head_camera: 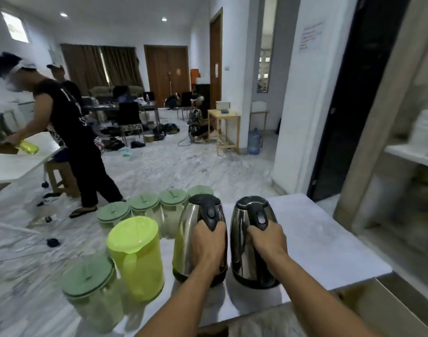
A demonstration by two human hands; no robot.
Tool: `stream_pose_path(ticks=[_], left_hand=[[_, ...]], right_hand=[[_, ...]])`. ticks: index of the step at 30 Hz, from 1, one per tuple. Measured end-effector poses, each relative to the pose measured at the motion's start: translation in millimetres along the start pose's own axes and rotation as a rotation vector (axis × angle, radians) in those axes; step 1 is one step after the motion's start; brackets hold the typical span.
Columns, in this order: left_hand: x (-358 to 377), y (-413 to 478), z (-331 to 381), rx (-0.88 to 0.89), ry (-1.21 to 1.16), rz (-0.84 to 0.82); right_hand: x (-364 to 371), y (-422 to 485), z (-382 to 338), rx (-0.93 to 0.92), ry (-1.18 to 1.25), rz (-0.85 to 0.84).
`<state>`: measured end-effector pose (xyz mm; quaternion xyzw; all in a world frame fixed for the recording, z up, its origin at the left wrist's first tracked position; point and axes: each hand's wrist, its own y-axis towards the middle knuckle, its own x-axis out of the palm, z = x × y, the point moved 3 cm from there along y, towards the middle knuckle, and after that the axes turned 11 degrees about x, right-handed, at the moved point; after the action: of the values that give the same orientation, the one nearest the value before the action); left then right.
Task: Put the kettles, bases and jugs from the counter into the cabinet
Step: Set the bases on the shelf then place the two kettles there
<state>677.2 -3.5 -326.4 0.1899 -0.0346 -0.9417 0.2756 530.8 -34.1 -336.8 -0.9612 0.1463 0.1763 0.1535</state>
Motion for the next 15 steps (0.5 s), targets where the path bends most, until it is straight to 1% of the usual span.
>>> stream_pose_path(ticks=[5, 7, 10, 15], left_hand=[[-34.8, -34.0, 87.4, 0.198, -0.088, -0.098], [-40.6, -61.7, 129.1, 0.266, -0.163, -0.18], [-35.1, -107.6, 186.8, 0.357, -0.274, -0.292], [-8.0, -196.7, 274.1, 0.46, -0.429, -0.459]], right_hand=[[-88.1, -67.9, -27.0, -0.038, 0.12, 0.259], [-138.3, -108.6, -37.6, -0.068, 0.161, 0.414], [-214.7, -165.8, -47.7, -0.087, 0.211, 0.653], [-338.8, -240.2, -44.3, -0.106, 0.214, 0.997]])
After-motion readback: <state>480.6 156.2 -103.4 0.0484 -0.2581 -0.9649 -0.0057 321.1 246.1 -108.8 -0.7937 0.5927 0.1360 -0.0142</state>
